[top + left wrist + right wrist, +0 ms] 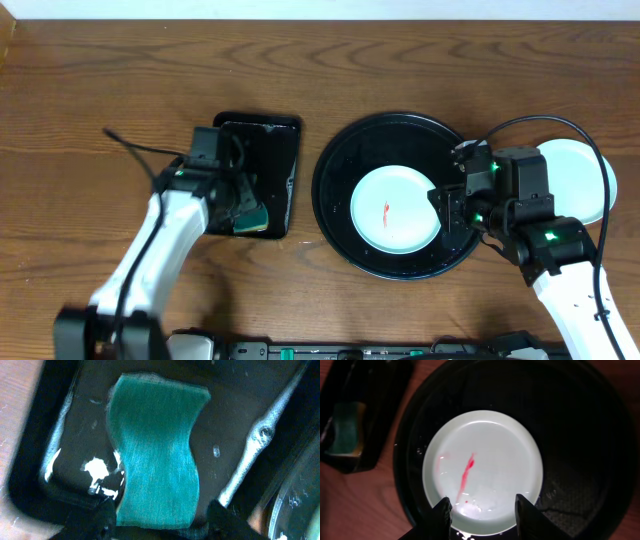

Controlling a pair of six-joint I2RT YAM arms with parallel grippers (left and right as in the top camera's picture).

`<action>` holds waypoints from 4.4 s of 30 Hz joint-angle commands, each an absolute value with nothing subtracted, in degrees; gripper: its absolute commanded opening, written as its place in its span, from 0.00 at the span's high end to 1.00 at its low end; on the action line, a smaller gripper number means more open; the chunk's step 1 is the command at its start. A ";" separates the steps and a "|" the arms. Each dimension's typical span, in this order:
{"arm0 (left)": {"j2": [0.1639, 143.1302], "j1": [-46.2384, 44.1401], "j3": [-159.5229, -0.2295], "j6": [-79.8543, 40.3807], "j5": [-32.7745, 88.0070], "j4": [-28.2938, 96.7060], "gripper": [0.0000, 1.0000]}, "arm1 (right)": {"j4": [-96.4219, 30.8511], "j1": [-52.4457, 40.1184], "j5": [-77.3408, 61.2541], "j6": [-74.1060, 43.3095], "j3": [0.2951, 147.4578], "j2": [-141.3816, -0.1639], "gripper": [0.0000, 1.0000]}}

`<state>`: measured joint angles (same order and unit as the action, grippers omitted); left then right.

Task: Clean dirty plates on tray and stack at the side
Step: 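Grasp the teal sponge with the left gripper in the black tray, then carry the sponge with the left gripper over the pale green plate, then scrub the plate surface with the sponge in the left gripper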

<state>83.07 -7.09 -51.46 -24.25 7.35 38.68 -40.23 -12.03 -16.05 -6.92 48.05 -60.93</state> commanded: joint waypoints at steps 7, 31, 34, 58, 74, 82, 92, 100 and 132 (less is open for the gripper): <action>98.91 -7.46 -51.22 -25.80 6.83 32.88 0.79 | -42.76 -12.47 -18.72 -5.96 48.93 -61.47 0.62; 96.60 -7.46 -58.33 -25.12 -0.78 38.65 0.32 | -43.09 -12.47 -18.70 -6.20 48.93 -61.49 0.63; 100.31 -7.46 -58.33 -25.06 -0.64 37.12 0.43 | -43.16 -12.47 -18.72 -6.31 48.90 -61.49 0.64; 91.02 -9.58 -61.08 -21.02 6.85 48.34 0.41 | -43.55 -12.47 -18.72 -6.79 48.90 -61.49 0.64; 100.16 -12.67 -53.71 -18.63 2.98 35.64 0.93 | -47.42 -12.43 -14.81 -6.83 48.90 -61.52 0.60; 96.23 -12.69 -63.42 -18.63 3.84 48.38 0.92 | -46.98 -11.90 -7.81 -12.82 48.90 -66.35 0.61; 85.73 -18.57 -72.14 -18.39 16.10 52.38 0.93 | -42.24 -11.44 -9.26 -11.18 48.90 -82.02 0.62; 87.18 -30.06 -72.12 -24.64 15.86 48.34 0.93 | -35.09 -7.14 -9.72 -11.05 48.90 -91.61 0.74; 117.19 -45.84 -72.23 -39.55 -2.61 30.96 0.92 | -32.38 -4.51 -18.06 -9.32 48.90 -98.13 0.99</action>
<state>113.73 -47.07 -73.54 -39.07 14.20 24.99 -31.68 -4.36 -18.33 -8.69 48.90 -96.75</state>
